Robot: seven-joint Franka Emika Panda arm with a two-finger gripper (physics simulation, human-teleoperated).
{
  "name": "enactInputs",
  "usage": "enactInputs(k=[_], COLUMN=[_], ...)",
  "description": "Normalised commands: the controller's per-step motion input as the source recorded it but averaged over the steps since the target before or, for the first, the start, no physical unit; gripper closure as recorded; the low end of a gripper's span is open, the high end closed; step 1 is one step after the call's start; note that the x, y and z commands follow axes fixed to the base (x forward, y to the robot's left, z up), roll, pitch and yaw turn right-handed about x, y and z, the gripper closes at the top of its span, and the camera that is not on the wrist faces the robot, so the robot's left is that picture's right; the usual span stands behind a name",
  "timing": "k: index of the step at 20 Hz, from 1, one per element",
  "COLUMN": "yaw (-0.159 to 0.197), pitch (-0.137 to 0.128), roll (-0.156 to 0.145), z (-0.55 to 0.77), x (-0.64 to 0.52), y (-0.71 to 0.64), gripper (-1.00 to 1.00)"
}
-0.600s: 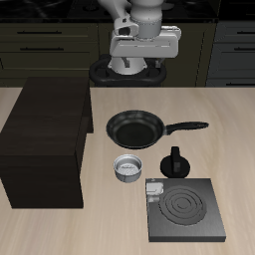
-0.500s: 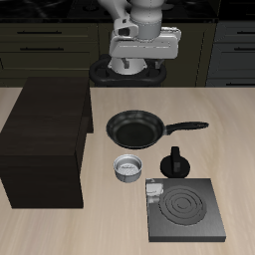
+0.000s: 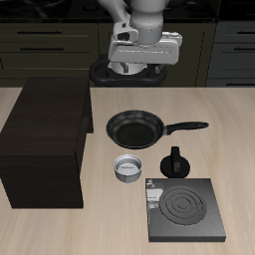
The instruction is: Place the ramekin on the stove
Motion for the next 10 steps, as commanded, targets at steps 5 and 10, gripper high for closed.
enactInputs(k=[5, 10], yaw=[0.006, 0.005], pitch=[-0.007, -0.019], roll=[0.006, -0.012], z=[0.05, 0.11], x=[0.17, 0.24], y=[0.00, 0.02], gripper=[-1.00, -1.00])
